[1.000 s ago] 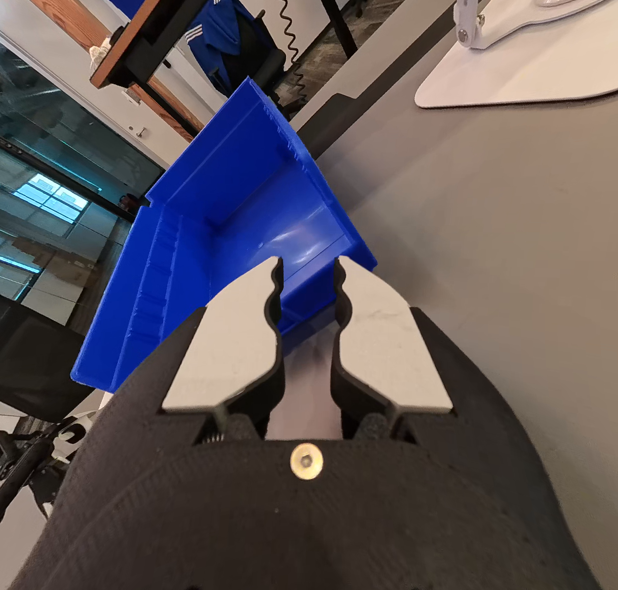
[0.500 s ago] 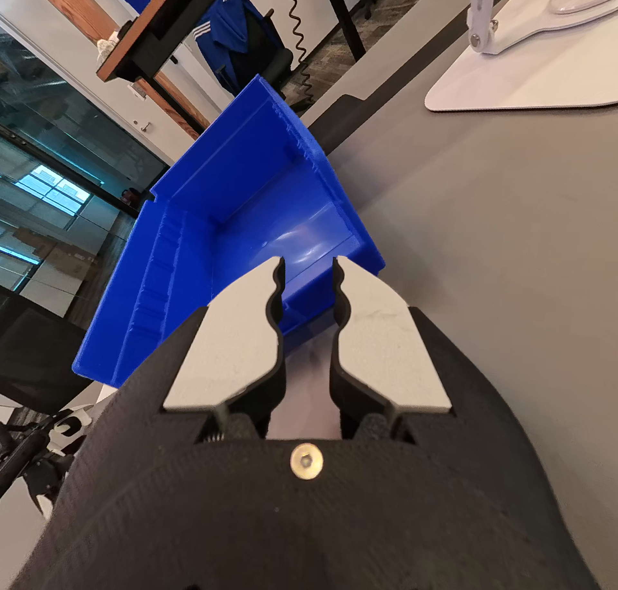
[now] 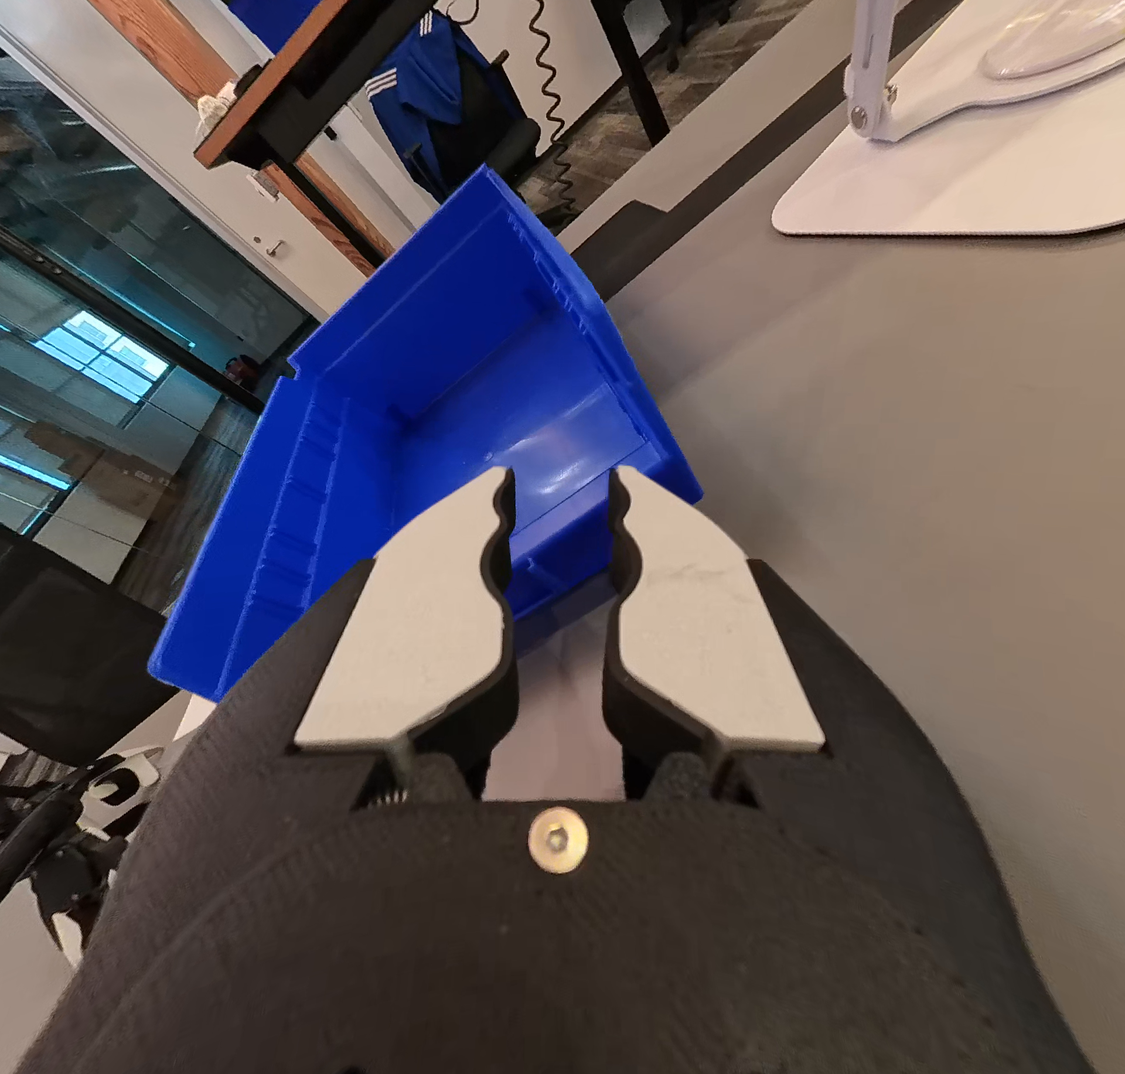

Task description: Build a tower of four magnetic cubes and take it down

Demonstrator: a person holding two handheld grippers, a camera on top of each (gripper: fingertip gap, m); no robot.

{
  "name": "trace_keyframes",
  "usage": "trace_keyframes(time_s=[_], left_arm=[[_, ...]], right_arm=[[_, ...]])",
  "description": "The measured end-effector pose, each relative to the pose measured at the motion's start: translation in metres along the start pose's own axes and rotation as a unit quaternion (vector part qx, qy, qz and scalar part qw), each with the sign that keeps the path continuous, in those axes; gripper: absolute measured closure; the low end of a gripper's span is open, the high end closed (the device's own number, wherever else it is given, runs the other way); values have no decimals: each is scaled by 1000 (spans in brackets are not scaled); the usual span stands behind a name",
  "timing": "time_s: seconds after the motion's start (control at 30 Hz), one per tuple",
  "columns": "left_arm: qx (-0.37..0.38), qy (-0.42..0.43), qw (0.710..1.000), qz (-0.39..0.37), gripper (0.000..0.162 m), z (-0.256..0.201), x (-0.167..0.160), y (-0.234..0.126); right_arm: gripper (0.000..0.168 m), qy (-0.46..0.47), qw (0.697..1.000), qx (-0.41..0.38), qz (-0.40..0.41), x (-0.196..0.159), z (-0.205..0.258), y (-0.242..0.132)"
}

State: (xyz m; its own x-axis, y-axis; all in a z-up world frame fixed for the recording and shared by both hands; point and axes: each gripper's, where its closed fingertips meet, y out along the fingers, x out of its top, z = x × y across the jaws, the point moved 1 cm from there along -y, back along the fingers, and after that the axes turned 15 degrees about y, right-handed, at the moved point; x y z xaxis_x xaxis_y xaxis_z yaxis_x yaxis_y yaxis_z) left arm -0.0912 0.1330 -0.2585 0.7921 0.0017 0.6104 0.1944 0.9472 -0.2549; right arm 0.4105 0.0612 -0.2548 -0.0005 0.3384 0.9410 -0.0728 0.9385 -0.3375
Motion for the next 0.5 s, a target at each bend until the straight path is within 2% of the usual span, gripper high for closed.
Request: trace_keyframes(time_s=[0.27, 0.37, 0.5], left_arm=[[-43, 4, 996, -75, 126, -25, 50, -20], [-75, 46, 990, -109, 125, -51, 85, -26], [-124, 114, 970, -175, 125, -100, 148, -39]], right_arm=[[164, 6, 1000, 26, 2, -16, 12, -44], [164, 9, 999, 36, 1, -22, 17, -60], [164, 4, 999, 48, 4, -30, 23, -81]])
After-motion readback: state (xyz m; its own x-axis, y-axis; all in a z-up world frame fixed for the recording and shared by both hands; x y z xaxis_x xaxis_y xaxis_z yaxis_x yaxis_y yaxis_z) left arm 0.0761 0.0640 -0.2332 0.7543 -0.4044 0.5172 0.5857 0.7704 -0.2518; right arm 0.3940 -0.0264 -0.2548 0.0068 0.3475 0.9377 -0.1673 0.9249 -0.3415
